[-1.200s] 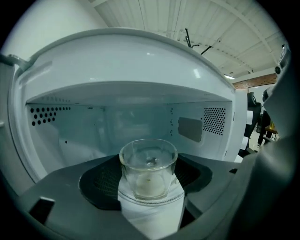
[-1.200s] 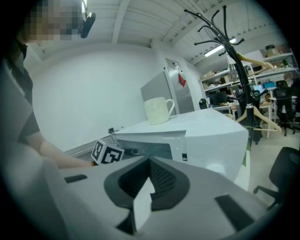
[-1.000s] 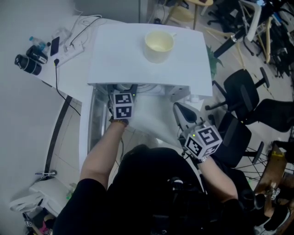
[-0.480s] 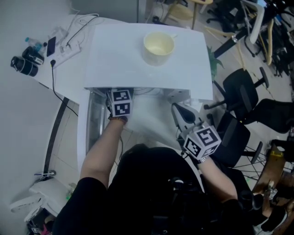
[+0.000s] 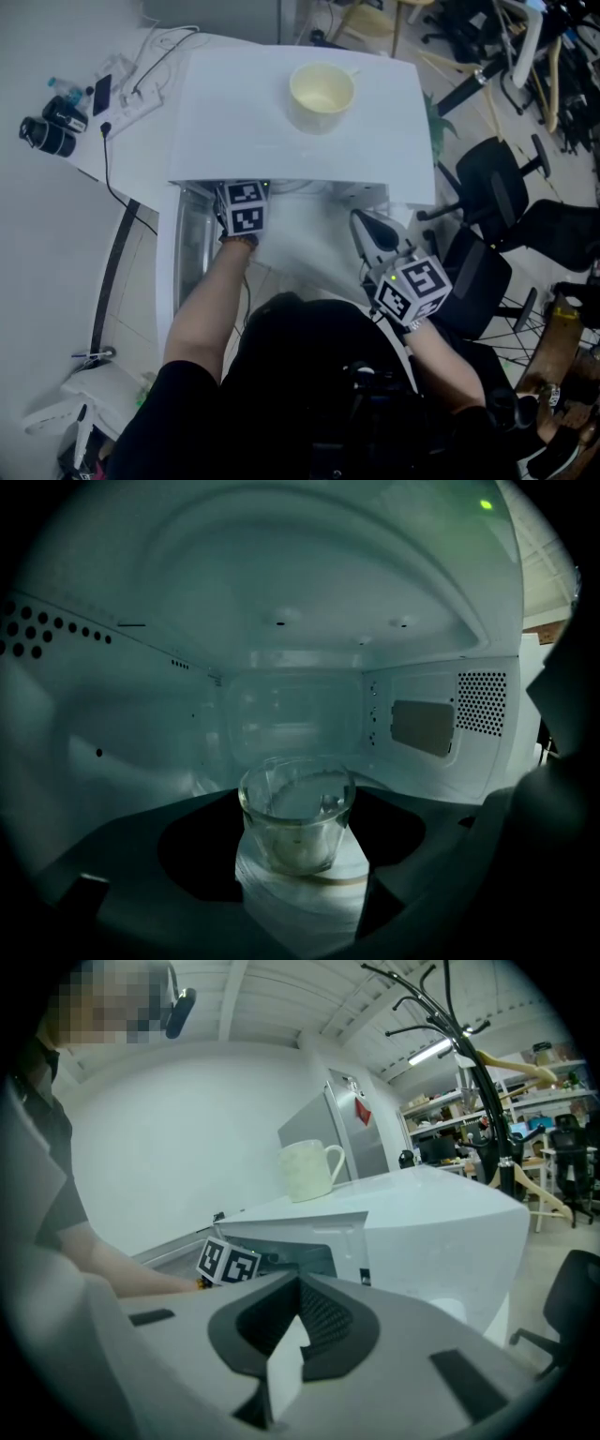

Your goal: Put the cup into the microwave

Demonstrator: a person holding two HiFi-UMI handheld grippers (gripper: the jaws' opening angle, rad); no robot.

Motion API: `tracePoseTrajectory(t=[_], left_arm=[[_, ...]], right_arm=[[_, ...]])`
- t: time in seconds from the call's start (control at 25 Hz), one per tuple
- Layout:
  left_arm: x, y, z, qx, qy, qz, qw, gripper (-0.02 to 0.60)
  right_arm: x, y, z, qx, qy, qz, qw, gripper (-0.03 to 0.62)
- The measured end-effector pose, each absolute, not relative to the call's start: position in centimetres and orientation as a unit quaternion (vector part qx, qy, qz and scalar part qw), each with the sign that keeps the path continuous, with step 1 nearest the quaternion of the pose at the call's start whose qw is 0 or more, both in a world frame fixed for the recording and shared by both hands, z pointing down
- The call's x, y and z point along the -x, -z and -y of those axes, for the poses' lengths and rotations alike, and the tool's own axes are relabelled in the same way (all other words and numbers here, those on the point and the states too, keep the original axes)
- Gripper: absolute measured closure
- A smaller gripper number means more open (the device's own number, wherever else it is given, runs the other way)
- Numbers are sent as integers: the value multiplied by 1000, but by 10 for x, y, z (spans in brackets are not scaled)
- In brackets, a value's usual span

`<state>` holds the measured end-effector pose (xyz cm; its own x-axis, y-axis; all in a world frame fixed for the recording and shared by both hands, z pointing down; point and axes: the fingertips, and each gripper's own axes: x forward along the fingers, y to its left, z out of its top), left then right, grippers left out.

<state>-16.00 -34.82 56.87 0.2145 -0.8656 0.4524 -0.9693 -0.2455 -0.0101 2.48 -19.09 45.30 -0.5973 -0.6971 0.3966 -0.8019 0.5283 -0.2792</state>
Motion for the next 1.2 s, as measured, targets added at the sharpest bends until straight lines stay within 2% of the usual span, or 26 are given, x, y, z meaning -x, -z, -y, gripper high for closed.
tracePoseTrajectory(t=[1.2], left_arm=[[162,-570,339,-762,-199,604,122,221]], right_arm=[[-24,-450,183,-432,-215,868,119,577]])
